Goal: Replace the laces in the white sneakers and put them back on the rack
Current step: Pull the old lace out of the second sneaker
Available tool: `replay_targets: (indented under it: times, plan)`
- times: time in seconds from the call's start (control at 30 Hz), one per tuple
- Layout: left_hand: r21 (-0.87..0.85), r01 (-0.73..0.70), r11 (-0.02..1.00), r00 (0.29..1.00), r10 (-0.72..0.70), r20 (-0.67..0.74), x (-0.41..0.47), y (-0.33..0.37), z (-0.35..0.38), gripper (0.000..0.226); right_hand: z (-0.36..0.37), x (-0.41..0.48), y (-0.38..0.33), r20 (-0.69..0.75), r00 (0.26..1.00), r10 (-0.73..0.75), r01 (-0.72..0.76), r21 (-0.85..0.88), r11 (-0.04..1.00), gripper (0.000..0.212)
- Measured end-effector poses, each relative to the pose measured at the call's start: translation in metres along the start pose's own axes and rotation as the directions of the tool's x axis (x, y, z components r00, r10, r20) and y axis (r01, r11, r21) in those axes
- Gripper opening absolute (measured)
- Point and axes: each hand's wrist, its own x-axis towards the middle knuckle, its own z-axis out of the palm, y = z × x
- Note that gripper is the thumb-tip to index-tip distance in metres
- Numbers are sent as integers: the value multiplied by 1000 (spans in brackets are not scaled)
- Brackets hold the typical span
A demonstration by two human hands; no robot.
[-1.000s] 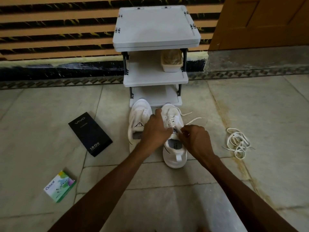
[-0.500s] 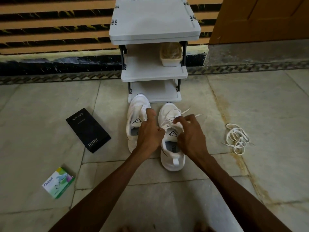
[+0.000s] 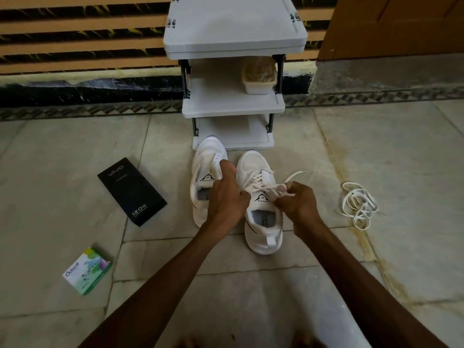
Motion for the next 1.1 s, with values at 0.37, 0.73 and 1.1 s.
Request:
replay_targets:
  times: [0.37,0.73,1.1]
  plan:
    - [-16,-36,999,998,37,44,-1,4,-5,54,19,-8,-28,396,755,-523,562,-801,206,21]
    - [50,-112,992,994,111,22,-10,9,0,46,-17,5,-67,126,984,125,-178,733,657,21]
    - [-8,-61,998,998,62,32,-9,10,-5,44,13,2,-37,388,829,-403,554,-664,502,8]
